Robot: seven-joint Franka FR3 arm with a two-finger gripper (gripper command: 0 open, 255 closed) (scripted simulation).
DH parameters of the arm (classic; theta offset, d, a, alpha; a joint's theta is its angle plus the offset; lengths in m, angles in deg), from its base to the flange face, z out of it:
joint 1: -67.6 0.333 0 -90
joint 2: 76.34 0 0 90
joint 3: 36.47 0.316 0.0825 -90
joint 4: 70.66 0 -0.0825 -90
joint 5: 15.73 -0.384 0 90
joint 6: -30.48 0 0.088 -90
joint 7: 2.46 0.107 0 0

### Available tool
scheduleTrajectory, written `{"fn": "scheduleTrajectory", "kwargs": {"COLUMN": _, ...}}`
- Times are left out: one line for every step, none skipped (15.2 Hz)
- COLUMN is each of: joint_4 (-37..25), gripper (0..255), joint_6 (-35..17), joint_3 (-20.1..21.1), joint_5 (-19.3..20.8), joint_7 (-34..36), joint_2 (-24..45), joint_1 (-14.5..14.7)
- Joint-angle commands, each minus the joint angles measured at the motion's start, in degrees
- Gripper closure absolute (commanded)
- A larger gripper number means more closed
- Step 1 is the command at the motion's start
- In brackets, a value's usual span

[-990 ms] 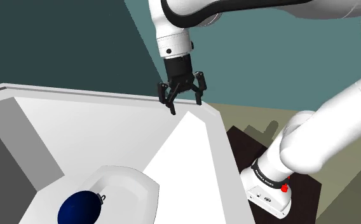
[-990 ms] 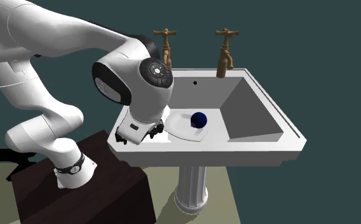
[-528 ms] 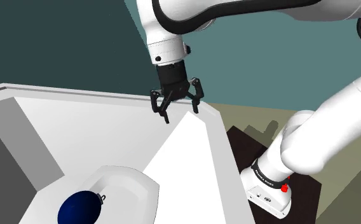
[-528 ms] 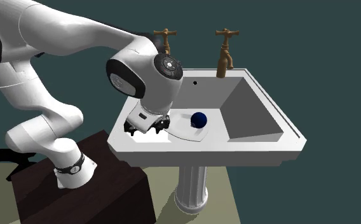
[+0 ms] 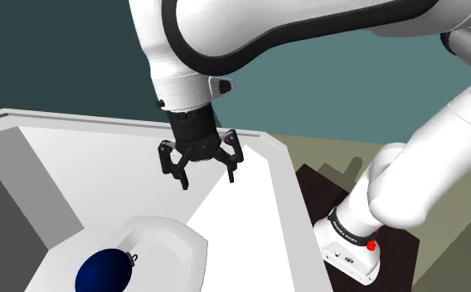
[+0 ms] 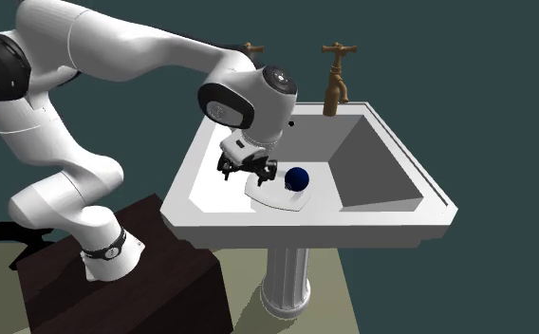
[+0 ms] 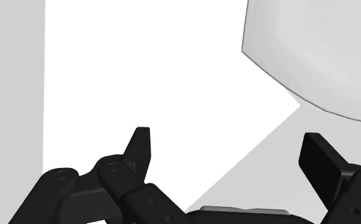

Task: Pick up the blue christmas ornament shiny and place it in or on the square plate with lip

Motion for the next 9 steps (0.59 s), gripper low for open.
{"fn": "scheduleTrajectory", "kwargs": {"joint_4": -2.3, "gripper": 0, "joint_6": -2.01, "joint_3": 2.14, "joint_5": 0.84, "joint_7": 8.24, "joint_2": 2.86, "joint_1": 1.12}}
{"fn": "scheduleTrajectory", "kwargs": {"joint_4": -3.59, "gripper": 0, "joint_6": -2.98, "joint_3": 3.02, "joint_5": 1.64, "joint_7": 12.04, "joint_2": 4.59, "joint_1": 1.73}}
{"fn": "scheduleTrajectory", "kwargs": {"joint_4": -5.01, "gripper": 0, "joint_6": -3.9, "joint_3": 3.82, "joint_5": 2.63, "joint_7": 15.87, "joint_2": 6.46, "joint_1": 2.42}}
{"fn": "scheduleTrajectory", "kwargs": {"joint_4": -6.56, "gripper": 0, "joint_6": -4.74, "joint_3": 4.5, "joint_5": 3.79, "joint_7": 19.71, "joint_2": 8.48, "joint_1": 3.21}}
{"fn": "scheduleTrajectory", "kwargs": {"joint_4": -8.25, "gripper": 0, "joint_6": -5.49, "joint_3": 5.04, "joint_5": 5.11, "joint_7": 23.56, "joint_2": 10.62, "joint_1": 4.11}}
{"fn": "scheduleTrajectory", "kwargs": {"joint_4": -10.08, "gripper": 0, "joint_6": -6.12, "joint_3": 5.46, "joint_5": 6.56, "joint_7": 27.4, "joint_2": 12.87, "joint_1": 5.11}}
{"fn": "scheduleTrajectory", "kwargs": {"joint_4": -12.06, "gripper": 0, "joint_6": -6.62, "joint_3": 5.7, "joint_5": 8.12, "joint_7": 31.2, "joint_2": 15.21, "joint_1": 6.24}}
{"fn": "scheduleTrajectory", "kwargs": {"joint_4": -14.19, "gripper": 0, "joint_6": -6.98, "joint_3": 5.76, "joint_5": 9.75, "joint_7": 34.94, "joint_2": 17.62, "joint_1": 7.52}}
{"fn": "scheduleTrajectory", "kwargs": {"joint_4": -16.49, "gripper": 0, "joint_6": -7.18, "joint_3": 5.71, "joint_5": 11.43, "joint_7": 38.6, "joint_2": 20.09, "joint_1": 8.86}}
